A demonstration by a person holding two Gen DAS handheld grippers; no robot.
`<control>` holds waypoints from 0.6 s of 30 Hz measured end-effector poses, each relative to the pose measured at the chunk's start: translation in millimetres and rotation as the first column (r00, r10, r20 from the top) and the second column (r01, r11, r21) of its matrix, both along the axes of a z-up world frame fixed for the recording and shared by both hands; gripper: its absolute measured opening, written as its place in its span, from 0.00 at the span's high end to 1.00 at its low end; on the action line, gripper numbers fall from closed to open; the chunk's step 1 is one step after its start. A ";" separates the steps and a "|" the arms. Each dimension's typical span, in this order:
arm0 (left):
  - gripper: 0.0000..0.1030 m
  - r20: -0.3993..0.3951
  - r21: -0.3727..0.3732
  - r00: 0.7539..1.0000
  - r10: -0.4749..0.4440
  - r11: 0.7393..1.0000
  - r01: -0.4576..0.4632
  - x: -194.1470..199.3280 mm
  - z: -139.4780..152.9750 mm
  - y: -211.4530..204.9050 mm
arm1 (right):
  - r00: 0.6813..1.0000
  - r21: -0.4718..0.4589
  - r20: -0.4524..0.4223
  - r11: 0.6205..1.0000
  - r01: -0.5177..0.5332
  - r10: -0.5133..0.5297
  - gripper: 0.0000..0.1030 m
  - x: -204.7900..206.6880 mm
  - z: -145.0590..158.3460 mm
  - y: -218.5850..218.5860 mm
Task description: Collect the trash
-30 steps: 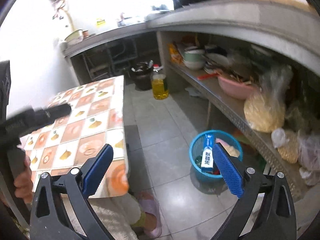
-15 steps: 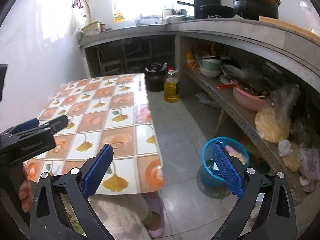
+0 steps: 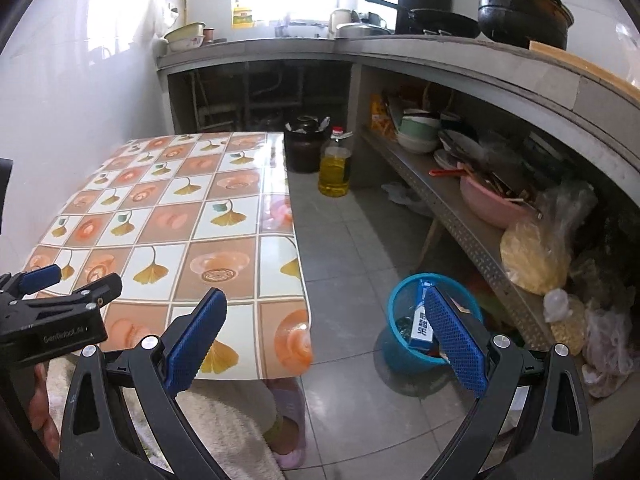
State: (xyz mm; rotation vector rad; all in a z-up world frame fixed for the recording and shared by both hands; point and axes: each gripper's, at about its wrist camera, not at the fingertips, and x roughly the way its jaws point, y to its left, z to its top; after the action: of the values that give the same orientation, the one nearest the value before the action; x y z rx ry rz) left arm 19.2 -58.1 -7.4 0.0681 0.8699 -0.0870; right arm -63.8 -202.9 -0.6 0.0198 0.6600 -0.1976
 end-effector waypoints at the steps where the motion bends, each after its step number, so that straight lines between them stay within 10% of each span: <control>1: 0.05 -0.003 0.004 1.000 -0.012 1.000 0.012 -0.8 -0.5 -2.6 | 1.000 0.009 -0.003 1.000 0.004 -0.004 0.08 -0.7 -0.8 -1.5; 18: 0.05 0.009 0.044 0.998 -0.070 0.997 0.069 -10.1 2.8 -19.3 | 0.999 0.037 0.009 0.998 0.052 -0.052 0.08 -15.6 -0.8 -21.1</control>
State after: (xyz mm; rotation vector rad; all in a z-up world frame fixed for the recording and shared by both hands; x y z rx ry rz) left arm 9.1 -77.5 -4.6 0.1399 0.8587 -0.1324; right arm -79.4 -224.0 -1.4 0.0733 0.6539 -0.2356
